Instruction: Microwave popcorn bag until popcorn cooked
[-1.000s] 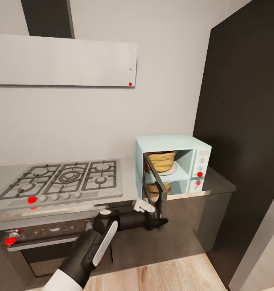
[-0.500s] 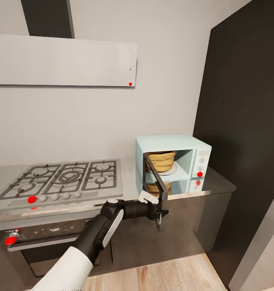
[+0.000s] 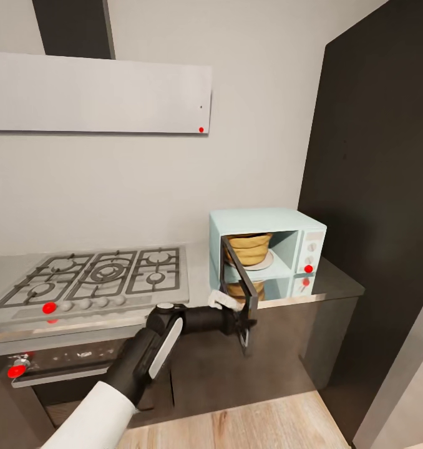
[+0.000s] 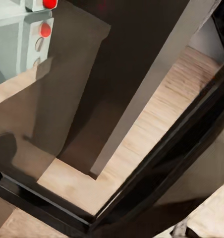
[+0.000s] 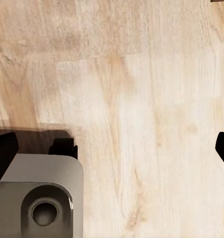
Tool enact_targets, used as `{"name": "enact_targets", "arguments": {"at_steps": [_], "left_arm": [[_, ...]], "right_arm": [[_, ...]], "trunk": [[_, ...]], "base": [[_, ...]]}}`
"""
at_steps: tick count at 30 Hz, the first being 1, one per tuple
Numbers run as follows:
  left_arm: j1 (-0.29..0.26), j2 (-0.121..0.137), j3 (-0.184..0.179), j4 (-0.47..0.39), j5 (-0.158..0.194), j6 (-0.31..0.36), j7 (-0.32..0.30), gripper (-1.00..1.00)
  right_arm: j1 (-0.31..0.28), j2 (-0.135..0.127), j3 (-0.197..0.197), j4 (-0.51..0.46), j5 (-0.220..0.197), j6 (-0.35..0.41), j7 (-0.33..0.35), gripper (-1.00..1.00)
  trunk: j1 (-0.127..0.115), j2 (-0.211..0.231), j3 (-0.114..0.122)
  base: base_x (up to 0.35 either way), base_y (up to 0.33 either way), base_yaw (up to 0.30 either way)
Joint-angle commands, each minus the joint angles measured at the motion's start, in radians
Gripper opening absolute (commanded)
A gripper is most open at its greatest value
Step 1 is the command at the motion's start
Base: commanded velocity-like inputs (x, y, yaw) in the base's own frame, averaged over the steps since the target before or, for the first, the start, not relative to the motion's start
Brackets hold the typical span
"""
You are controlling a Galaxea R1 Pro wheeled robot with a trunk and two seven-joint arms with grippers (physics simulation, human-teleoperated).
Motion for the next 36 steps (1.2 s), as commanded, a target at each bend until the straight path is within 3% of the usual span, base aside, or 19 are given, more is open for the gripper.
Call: {"name": "enact_targets", "arguments": {"at_steps": [1, 2, 3, 7, 16, 18, 21, 29, 32, 36], "left_arm": [[-0.001, 0.006, 0.006, -0.006, 0.000, 0.013, -0.005, 1.00], [-0.001, 0.011, 0.010, -0.012, 0.004, 0.025, -0.013, 1.00], [-0.001, 0.031, 0.076, -0.084, -0.061, 0.037, -0.140, 1.00], [-0.001, 0.079, 0.076, -0.087, -0.061, 0.039, -0.149, 1.00], [-0.001, 0.087, 0.075, -0.085, -0.063, 0.038, -0.141, 1.00], [-0.001, 0.085, 0.075, -0.084, -0.065, 0.038, -0.112, 1.00], [-0.001, 0.081, 0.074, -0.084, -0.058, 0.037, -0.016, 1.00], [-0.001, 0.075, 0.066, -0.078, -0.056, 0.036, 0.010, 1.00], [-0.001, 0.037, 0.010, -0.072, -0.060, 0.036, 0.037, 1.00], [-0.001, 0.006, -0.011, -0.072, -0.057, 0.034, 0.124, 1.00]], "right_arm": [[-0.002, 0.000, -0.008, 0.002, 0.011, 0.001, -0.004, 1.00], [-0.002, 0.000, -0.008, 0.002, 0.011, 0.001, -0.004, 1.00], [-0.002, 0.001, -0.008, 0.002, 0.011, 0.001, -0.004, 1.00], [-0.002, 0.002, -0.008, 0.003, 0.011, 0.001, -0.005, 1.00], [-0.002, 0.004, -0.007, 0.003, 0.009, -0.001, -0.008, 1.00], [-0.002, 0.005, -0.008, 0.003, 0.008, 0.001, -0.009, 1.00], [-0.002, 0.004, -0.008, 0.004, 0.008, 0.002, -0.010, 1.00], [-0.002, 0.004, -0.008, 0.002, 0.007, 0.003, -0.009, 1.00], [-0.002, 0.003, -0.008, 0.003, 0.009, 0.004, -0.008, 1.00], [-0.002, 0.002, -0.008, 0.002, 0.008, 0.004, -0.008, 1.00]], "trunk": [[0.000, -0.001, -0.001], [0.000, -0.001, -0.001], [0.000, -0.001, -0.001], [0.000, -0.001, -0.001], [0.000, -0.001, -0.001], [0.000, -0.001, -0.001], [0.000, -0.001, -0.001], [0.000, -0.001, -0.001], [0.000, -0.001, -0.001], [0.000, -0.001, -0.001]], "base": [[0.000, 0.000, 0.000], [0.000, 0.000, 0.000], [0.000, 0.000, 0.000], [0.000, 0.000, 0.000], [0.000, 0.000, -0.003], [0.000, 0.000, -0.151], [0.000, 0.000, -0.222], [0.000, 0.000, -0.067], [0.000, 0.000, 0.000], [0.000, 0.000, 0.000]]}}
